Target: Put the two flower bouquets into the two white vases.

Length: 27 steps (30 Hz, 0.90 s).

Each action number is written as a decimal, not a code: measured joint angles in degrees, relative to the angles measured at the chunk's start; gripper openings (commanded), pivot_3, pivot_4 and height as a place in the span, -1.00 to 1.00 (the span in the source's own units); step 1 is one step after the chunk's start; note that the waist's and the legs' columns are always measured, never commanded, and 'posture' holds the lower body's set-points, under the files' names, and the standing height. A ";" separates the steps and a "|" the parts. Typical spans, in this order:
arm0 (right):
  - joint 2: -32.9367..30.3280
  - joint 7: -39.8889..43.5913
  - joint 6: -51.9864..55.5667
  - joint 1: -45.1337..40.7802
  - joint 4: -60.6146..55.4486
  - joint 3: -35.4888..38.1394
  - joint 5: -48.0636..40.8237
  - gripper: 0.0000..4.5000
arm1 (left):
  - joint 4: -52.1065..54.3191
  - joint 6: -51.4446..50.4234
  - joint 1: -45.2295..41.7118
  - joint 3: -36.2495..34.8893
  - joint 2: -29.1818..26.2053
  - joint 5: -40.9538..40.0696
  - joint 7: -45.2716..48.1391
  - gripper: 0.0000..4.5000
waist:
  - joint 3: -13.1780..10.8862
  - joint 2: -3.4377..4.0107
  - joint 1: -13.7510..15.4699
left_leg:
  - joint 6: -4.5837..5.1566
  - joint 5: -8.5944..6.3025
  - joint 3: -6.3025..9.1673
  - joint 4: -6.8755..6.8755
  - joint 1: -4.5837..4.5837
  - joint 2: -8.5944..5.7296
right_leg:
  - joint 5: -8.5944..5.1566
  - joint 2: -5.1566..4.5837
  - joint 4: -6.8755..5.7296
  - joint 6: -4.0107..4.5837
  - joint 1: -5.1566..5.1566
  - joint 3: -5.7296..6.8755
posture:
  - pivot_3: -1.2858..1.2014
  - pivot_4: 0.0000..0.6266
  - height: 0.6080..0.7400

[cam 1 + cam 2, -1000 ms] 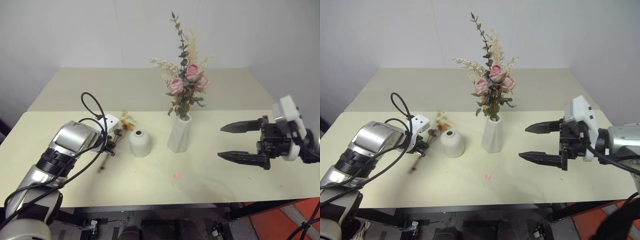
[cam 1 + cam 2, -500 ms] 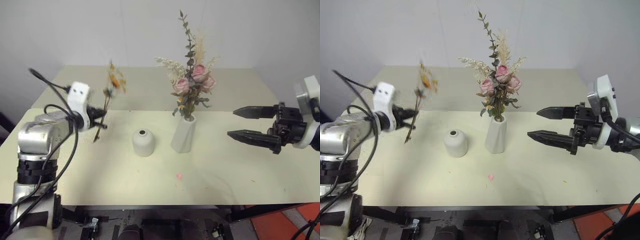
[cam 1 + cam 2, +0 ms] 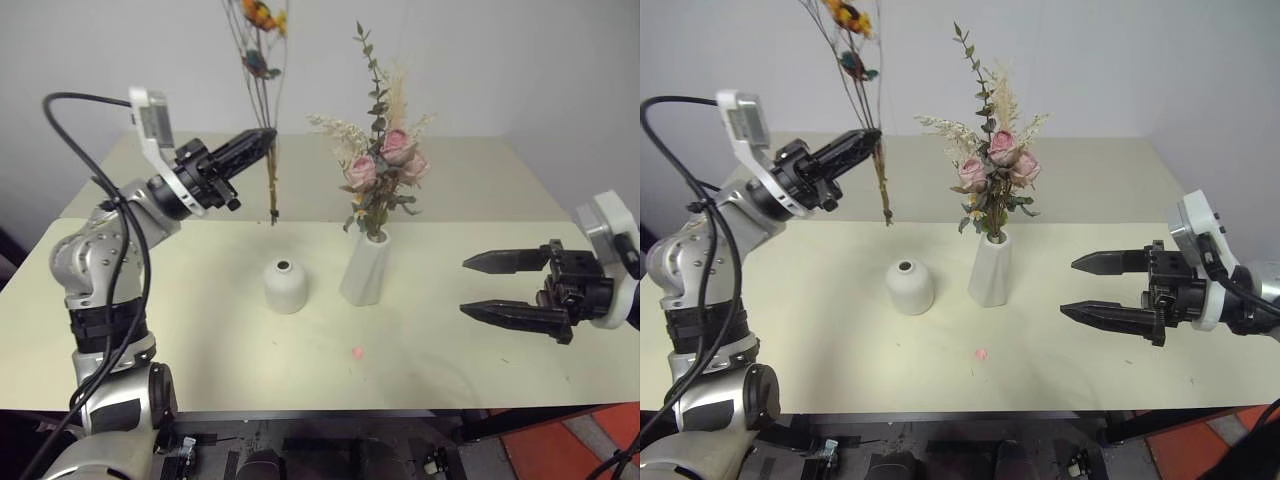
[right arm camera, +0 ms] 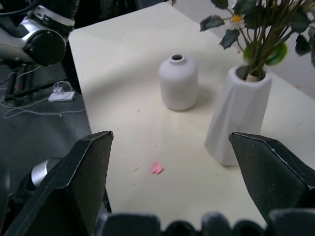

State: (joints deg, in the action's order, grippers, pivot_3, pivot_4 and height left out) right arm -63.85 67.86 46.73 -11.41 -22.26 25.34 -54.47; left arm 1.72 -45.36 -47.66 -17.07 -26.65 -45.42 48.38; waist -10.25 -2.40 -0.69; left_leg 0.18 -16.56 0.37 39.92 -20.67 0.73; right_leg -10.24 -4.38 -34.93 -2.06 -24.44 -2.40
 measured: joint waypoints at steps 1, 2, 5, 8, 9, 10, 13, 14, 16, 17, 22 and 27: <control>-0.18 0.47 -0.04 0.48 -0.24 0.21 0.12 1.00 | -0.04 0.59 0.56 0.88 -0.16 0.12 1.23 -0.99 | 0.00 0.00 -0.10 | 0.00 0.00 0.00 -0.01 0.02 0.01 | 0.00 0.01 0.00 0.00 0.00 -0.01 | 0.03 -0.52 1.00; -0.27 0.90 -0.04 0.71 -0.44 0.35 0.12 1.00 | -0.06 0.89 1.17 1.56 -0.54 0.11 2.53 -0.99 | 0.00 0.00 -0.27 | 0.00 0.00 -0.01 -0.02 0.03 0.03 | 0.00 0.04 -0.01 0.00 -0.01 -0.02 | 0.03 -0.52 1.00; -0.31 1.79 -0.04 0.76 -1.24 1.27 -0.11 1.00 | 0.09 1.37 3.17 2.55 -2.15 0.07 5.43 -0.99 | 0.00 0.00 -0.50 | 0.00 0.00 -0.01 -0.03 0.08 0.05 | -0.01 0.06 -0.02 -0.01 -0.01 -0.04 | 0.03 -0.52 1.00; -0.31 1.98 -0.11 1.14 -1.95 1.65 0.00 1.00 | 1.25 4.10 6.41 4.40 -3.04 1.44 7.31 -0.99 | 0.00 0.00 -0.20 | 0.00 0.00 -0.01 -0.02 0.14 0.04 | -0.02 0.04 0.00 -0.02 0.07 -0.03 | 0.03 -0.52 1.00; -0.31 2.06 -0.21 1.32 -2.04 1.66 0.15 1.00 | 1.43 5.04 7.35 5.11 -2.99 2.07 7.54 -0.99 | 0.00 0.00 -0.10 | 0.00 0.00 -0.02 -0.02 0.13 0.04 | -0.03 0.04 0.01 -0.03 0.08 -0.03 | 0.03 -0.52 1.00; -0.31 2.10 -0.34 1.50 -2.05 1.67 0.27 1.00 | 1.43 5.70 8.07 5.47 -2.84 2.54 7.56 -0.99 | -0.01 -0.01 -0.03 | 0.00 0.00 -0.02 -0.02 0.12 0.04 | -0.03 0.04 0.01 -0.03 0.07 -0.03 | 0.03 -0.52 1.00; -0.31 2.31 -0.60 1.86 -2.17 1.90 0.34 1.00 | 1.44 7.68 8.64 5.64 -2.37 2.60 7.35 -0.99 | -0.01 -0.01 0.21 | 0.00 0.00 0.00 -0.03 0.09 0.04 | -0.02 0.03 0.04 -0.02 0.06 -0.01 | 0.03 -0.52 1.00; -0.31 2.44 -0.72 2.11 -2.21 2.09 0.39 1.00 | 1.49 8.42 8.64 5.67 -2.23 2.75 7.32 -0.99 | -0.01 -0.01 0.23 | 0.01 0.00 0.00 -0.03 0.09 0.04 | -0.02 0.03 0.05 -0.02 0.06 -0.01 | 0.03 -0.52 1.00; -0.31 2.46 -1.22 2.45 -2.25 2.14 0.75 1.00 | 1.44 10.62 8.64 5.88 -1.74 3.82 7.26 -0.99 | -0.01 -0.01 0.19 | 0.01 -0.01 -0.01 -0.02 0.08 0.03 | -0.02 0.02 0.06 -0.02 0.07 -0.01 | 0.03 -0.52 1.00; -0.31 2.43 -1.48 2.65 -2.31 2.14 1.13 1.00 | 1.23 11.75 8.64 5.91 -1.26 4.34 7.18 -0.99 | -0.01 -0.01 0.18 | 0.01 -0.01 -0.01 -0.02 0.10 0.03 | -0.02 0.02 0.05 -0.02 0.08 -0.02 | 0.03 -0.52 1.00; -0.34 2.22 -2.20 2.99 -3.14 2.12 2.70 1.00 | -1.12 14.86 8.65 6.07 0.37 5.14 6.89 -0.99 | -0.01 -0.01 -0.01 | 0.01 -0.01 -0.02 -0.03 0.12 0.03 | -0.03 0.04 0.04 -0.03 0.08 -0.03 | 0.03 -0.52 1.00; -0.71 1.86 -2.21 3.01 -3.46 2.13 2.70 1.00 | -3.03 16.96 8.71 7.11 0.45 6.92 7.57 -0.99 | -0.01 -0.01 -0.02 | 0.01 -0.01 -0.01 -0.03 0.12 0.04 | -0.03 0.04 0.04 -0.03 0.08 -0.02 | 0.03 -0.52 1.00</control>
State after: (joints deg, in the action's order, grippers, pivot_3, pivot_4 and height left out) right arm -64.56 69.72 44.53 -8.40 -25.72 27.47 -51.77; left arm -1.31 -28.40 -38.95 -9.96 -26.21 -38.50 55.95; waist -10.26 -2.41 -0.70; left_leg 0.19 -16.56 0.36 39.89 -20.55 0.77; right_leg -10.27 -4.34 -34.89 -2.09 -24.36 -2.42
